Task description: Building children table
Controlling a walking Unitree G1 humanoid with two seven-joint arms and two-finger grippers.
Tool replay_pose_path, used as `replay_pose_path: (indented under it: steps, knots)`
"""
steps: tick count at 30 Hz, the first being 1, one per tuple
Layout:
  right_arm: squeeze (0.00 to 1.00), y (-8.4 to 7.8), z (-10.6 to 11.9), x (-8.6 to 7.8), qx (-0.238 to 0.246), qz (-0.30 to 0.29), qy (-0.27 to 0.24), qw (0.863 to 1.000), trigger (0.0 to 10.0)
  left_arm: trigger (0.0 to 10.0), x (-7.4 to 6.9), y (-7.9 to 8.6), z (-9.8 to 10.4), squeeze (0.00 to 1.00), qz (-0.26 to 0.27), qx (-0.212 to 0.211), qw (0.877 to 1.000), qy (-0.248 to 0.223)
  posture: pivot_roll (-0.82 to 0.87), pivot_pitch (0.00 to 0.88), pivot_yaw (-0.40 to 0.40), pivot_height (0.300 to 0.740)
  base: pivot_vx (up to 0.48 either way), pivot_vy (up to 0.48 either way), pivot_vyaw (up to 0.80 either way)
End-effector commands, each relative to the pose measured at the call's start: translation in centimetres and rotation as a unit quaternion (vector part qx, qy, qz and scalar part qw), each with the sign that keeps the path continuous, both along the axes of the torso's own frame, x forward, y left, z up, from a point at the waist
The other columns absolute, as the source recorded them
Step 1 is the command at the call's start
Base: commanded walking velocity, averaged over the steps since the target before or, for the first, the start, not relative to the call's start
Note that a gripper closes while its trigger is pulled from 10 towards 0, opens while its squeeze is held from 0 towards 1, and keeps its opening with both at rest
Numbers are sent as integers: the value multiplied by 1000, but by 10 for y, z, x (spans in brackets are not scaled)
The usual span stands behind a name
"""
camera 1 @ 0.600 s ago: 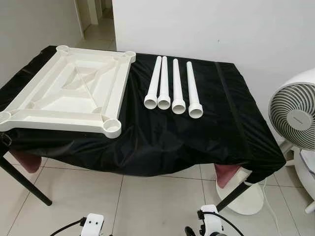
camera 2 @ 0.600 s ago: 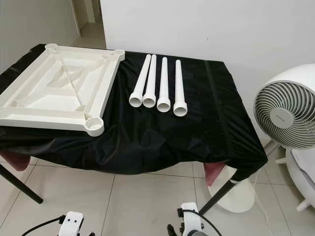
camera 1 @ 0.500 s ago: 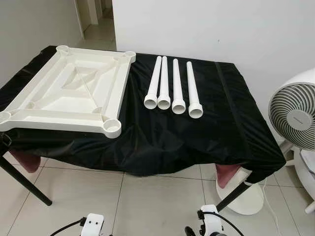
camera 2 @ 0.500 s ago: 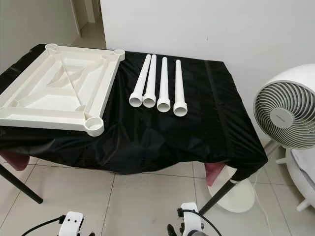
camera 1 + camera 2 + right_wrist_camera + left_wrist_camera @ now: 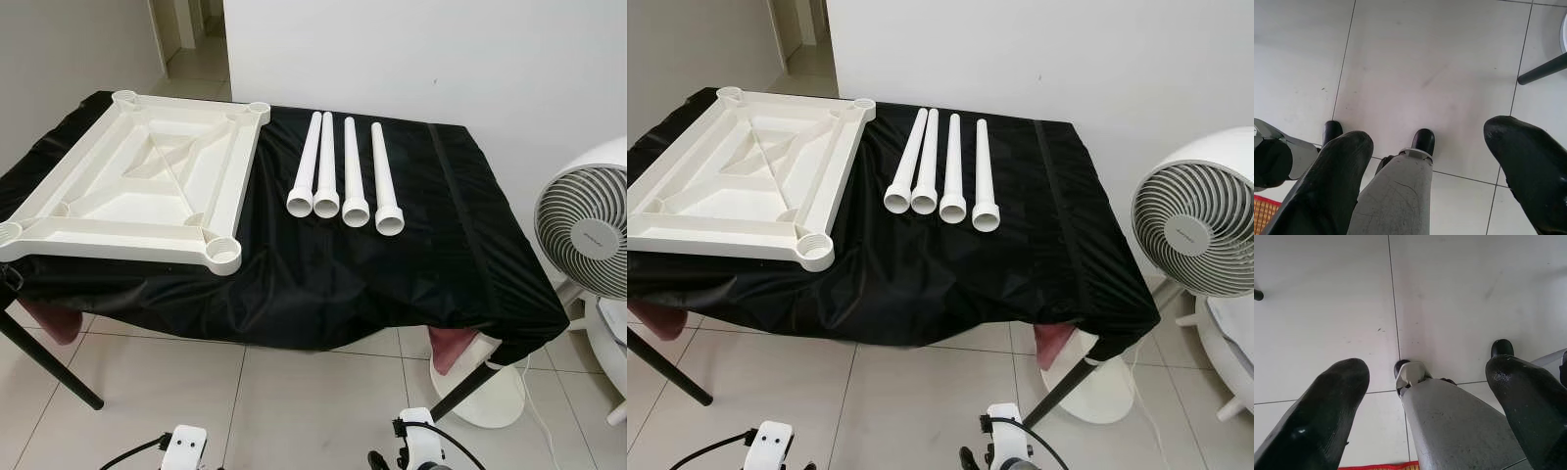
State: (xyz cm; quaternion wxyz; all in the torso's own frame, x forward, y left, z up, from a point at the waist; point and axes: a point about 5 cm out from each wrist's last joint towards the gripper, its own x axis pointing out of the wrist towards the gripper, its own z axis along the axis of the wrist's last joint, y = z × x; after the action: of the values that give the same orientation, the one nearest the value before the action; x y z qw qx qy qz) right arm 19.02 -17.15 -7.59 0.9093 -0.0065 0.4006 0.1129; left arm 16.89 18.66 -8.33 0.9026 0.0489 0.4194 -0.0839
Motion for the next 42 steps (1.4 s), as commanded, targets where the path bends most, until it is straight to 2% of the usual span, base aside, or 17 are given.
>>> replay_pose_path:
  steps: [1,42]
  knots:
    - [0,7,-4,-5,-18,135,51,989,10000,10000,-27,20,-11,0,-19,72,996,52,66,0,-76,740,0,0,0]
    - [0,8,-3,-3,-33,151,47,987,10000,10000,-29,18,-12,0,-17,69,996,54,63,0,-80,740,0,0,0]
